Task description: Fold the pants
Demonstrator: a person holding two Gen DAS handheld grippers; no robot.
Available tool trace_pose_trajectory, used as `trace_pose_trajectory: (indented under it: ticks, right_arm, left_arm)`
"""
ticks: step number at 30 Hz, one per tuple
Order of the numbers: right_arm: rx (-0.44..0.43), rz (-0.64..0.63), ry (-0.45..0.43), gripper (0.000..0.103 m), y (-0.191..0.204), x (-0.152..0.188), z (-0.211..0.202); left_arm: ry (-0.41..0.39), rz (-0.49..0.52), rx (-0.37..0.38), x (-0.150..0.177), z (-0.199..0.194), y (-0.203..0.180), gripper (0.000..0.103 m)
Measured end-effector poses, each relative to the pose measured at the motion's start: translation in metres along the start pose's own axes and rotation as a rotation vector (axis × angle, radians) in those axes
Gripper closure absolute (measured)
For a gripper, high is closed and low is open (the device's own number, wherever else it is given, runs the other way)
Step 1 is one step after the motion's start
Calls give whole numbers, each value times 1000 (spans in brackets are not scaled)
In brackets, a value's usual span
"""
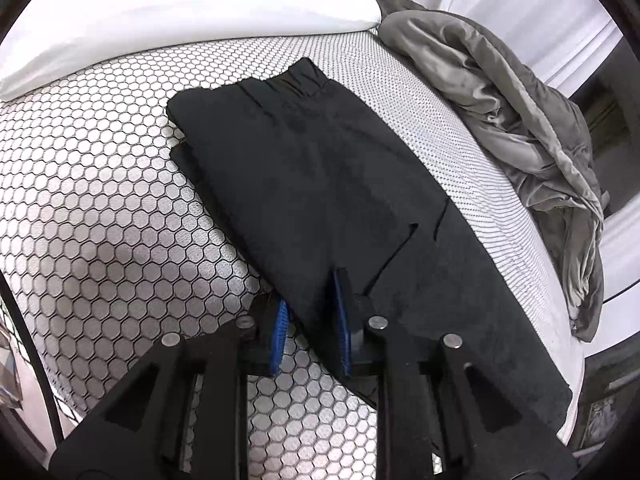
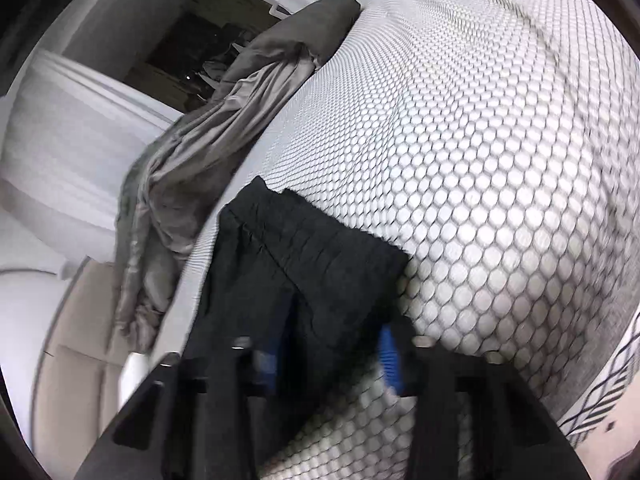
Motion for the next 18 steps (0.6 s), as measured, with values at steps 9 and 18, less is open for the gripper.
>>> trace_pose_trajectory:
  ticks: [9,18]
  right_arm:
    - [149,-70,24,77,-18,4,-15]
    - [47,-150,-143,31,11,-10,-68]
  left_arm:
    - [2,-14,-13,-3,-1,4,84]
    - [-187,99,-29,-8,-60,-33,29]
Point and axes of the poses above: each gripper's, at about its wrist camera, not at the fingertips, and z roughly the way its jaws point, y to its left, x to its underside, the point moved 4 cm from there along z, roughly the way its jaws point, and after that the axes turned 3 degrees about -x, right-handed, at the moved point
